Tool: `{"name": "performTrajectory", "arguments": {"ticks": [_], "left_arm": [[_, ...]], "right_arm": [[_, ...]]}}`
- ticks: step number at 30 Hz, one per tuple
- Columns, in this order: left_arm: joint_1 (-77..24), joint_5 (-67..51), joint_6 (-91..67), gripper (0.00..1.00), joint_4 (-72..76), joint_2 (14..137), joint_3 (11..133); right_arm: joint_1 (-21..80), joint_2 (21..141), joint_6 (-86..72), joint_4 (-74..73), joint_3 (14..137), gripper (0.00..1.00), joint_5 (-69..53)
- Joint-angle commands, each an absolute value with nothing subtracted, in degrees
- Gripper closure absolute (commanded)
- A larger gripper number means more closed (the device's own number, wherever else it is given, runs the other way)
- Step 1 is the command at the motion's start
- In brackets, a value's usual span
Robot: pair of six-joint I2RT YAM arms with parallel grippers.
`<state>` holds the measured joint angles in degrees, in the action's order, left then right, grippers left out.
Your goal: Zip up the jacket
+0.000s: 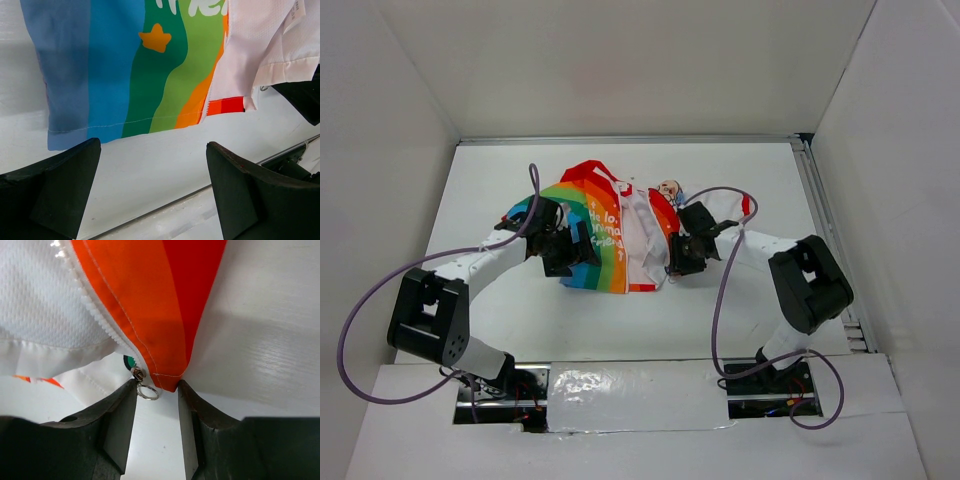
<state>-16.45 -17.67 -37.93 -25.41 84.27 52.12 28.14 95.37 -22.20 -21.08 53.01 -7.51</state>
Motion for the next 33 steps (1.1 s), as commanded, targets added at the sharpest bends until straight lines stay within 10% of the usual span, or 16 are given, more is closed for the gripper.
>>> {"name": "performTrajectory", "arguments": {"ticks": [1,13,33], "left_arm": [[-16.70,-18.19,-38.32,0.01,-24.78,82.88,51.94],[-16.70,-17.32,-38.32,0.01,-24.61,83.85,52.21],[-16.70,-14.59,-38.93,0.01,-25.49,85.78,53.26]], "right_arm": [[28.39,96.15,-26.10,-18.46,55.10,0.54,-2.12],[26.55,87.98,-21.80,-19.60,52.47,0.34,-2.98],[26.28,96.94,-20.74,-21.09,55.63,0.44,-0.90]]}}
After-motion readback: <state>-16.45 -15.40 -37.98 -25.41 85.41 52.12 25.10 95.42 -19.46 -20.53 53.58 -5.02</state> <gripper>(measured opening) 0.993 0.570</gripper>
